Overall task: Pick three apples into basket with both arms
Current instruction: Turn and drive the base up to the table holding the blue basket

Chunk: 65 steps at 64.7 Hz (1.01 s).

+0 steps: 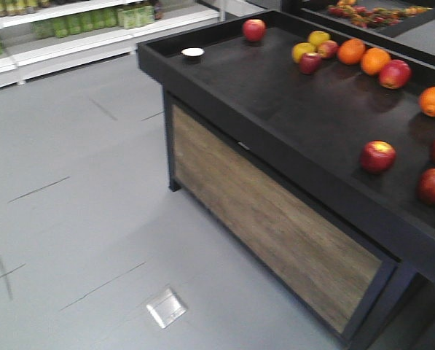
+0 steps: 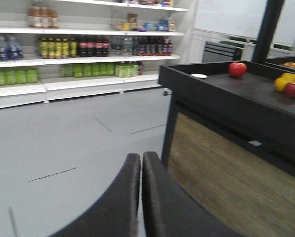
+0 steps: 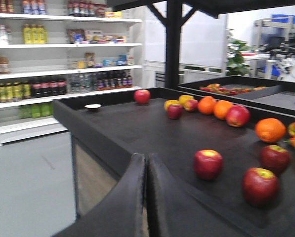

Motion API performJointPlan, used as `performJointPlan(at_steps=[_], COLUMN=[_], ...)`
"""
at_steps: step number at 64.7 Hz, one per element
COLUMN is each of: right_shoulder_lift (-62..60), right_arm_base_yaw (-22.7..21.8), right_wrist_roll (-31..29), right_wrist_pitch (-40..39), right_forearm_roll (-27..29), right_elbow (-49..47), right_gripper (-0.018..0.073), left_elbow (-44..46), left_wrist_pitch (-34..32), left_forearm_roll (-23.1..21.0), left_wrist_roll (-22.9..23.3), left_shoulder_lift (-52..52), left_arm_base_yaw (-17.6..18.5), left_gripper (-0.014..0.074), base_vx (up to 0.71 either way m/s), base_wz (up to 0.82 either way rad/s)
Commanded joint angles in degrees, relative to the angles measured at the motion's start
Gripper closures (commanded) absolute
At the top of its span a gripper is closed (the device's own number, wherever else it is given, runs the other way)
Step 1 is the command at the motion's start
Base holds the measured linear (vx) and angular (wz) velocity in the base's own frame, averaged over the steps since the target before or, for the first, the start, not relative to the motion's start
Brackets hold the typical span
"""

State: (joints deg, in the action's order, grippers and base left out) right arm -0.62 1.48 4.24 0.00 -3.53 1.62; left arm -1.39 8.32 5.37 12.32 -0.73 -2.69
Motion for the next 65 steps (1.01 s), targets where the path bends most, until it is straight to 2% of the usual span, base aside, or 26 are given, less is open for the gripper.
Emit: performJointPlan(at_steps=[1,65], right_shoulder_lift=[-0.61,-0.61], right_arm_base_yaw=[-0.33,-0.33], right_wrist_roll=[-0.47,-0.47], right_wrist_pitch=[-4.18,-4.18], right_forearm_roll=[0.03,0.03], right_elbow=[0.85,0.85], right_gripper=[0.0564,0.0564], left_elbow=[-1.36,-1.37], left_wrist_pitch=[-4.66,-4.66], left_forearm_roll=[-0.39,-0.39], left_wrist_roll=[0.33,0.33], left_shoulder_lift=[-0.87,-0.87], left_arm_base_yaw=[-0.16,-0.16], left_gripper=[0.0604,0.0603], base_vx=[0.12,0.08], base_wz=[-0.45,-0.41])
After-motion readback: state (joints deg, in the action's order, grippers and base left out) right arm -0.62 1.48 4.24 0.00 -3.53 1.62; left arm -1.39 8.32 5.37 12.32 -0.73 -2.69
